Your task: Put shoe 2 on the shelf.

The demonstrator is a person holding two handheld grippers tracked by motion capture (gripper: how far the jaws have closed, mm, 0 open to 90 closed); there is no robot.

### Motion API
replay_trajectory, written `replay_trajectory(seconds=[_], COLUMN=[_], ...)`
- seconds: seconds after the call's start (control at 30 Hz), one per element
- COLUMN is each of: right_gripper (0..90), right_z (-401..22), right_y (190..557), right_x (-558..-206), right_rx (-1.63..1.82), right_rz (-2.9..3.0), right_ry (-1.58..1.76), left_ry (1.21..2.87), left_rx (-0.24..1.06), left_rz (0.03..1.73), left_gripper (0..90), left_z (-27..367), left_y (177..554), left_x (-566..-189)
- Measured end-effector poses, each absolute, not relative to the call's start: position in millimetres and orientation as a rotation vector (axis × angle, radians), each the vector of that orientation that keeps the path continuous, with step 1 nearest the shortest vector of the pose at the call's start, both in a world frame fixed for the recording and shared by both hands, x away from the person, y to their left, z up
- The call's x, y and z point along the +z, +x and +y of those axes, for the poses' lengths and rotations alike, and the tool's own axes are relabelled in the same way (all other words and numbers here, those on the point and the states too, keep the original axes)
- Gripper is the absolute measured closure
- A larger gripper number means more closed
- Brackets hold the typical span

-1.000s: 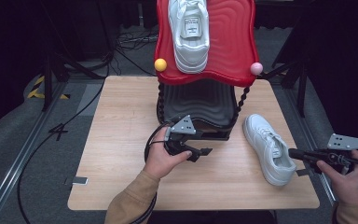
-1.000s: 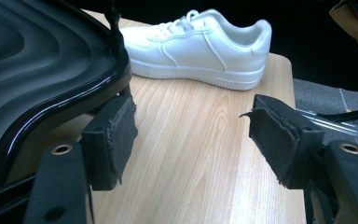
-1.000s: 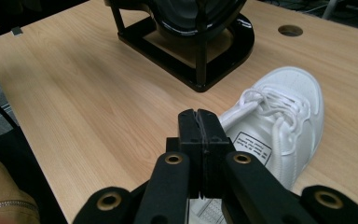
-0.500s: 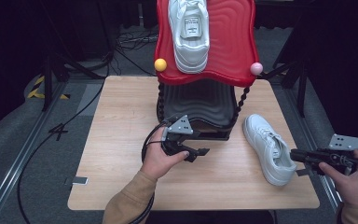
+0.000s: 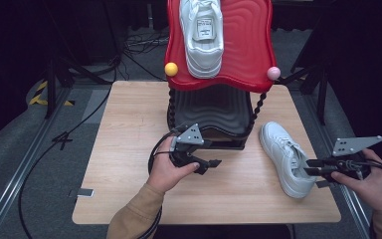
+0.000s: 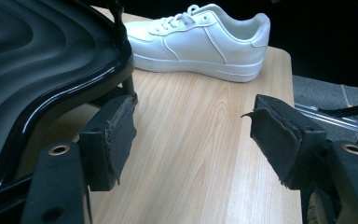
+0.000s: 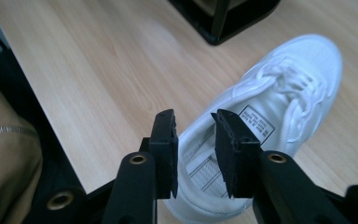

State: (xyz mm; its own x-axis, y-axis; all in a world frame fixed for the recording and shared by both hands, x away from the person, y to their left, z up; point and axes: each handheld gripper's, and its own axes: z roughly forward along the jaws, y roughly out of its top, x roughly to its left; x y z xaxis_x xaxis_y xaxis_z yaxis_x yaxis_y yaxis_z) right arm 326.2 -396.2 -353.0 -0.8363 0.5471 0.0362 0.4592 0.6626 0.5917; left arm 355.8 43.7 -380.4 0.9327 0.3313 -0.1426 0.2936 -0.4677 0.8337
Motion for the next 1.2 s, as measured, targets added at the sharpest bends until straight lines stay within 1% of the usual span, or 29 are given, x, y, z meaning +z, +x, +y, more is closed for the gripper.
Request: replay_trajectory(seconds=[0.23, 0.37, 0.57, 0.67, 0.83, 0.93, 0.97, 1.07, 1.13, 1.2], right_gripper=[63.8, 63.0, 59.3, 60.1, 60.8, 61.5, 63.2, 64.7, 73.0, 75.5], right_z=[-382, -377, -368, -366, -363, -360, -358, -357, -356, -353], right_y=[338, 341, 345, 347, 348, 348, 348, 349, 349, 349], right_x=[-365, -372, -395, -407, -418, -421, -423, -423, -423, -422], right_rx=[0.713, 0.645, 0.51, 0.462, 0.365, 0.326, 0.281, 0.275, 0.261, 0.253], right_rz=[2.861, 2.906, 2.995, 3.037, 3.089, 3.111, 3.113, 3.121, 3.14, 3.155], right_ry=[0.789, 0.787, 0.777, 0.773, 0.755, 0.739, 0.728, 0.72, 0.712, 0.708], left_ry=[2.087, 2.095, 2.088, 2.096, 2.097, 2.094, 2.095, 2.095, 2.096, 2.093], left_rx=[0.039, 0.034, 0.023, 0.019, 0.017, 0.017, 0.015, 0.014, 0.015, 0.013], left_rz=[0.436, 0.434, 0.435, 0.43, 0.437, 0.442, 0.443, 0.445, 0.444, 0.45], left_gripper=[31.1, 31.1, 31.1, 31.1, 31.1, 31.1, 31.1, 31.1, 31.1, 31.1], left_z=[42, 41, 38, 36, 37, 37, 38, 38, 39, 41], left_y=[355, 355, 354, 354, 355, 355, 355, 355, 355, 354], left_x=[-381, -381, -383, -384, -384, -385, -385, -386, -386, -385])
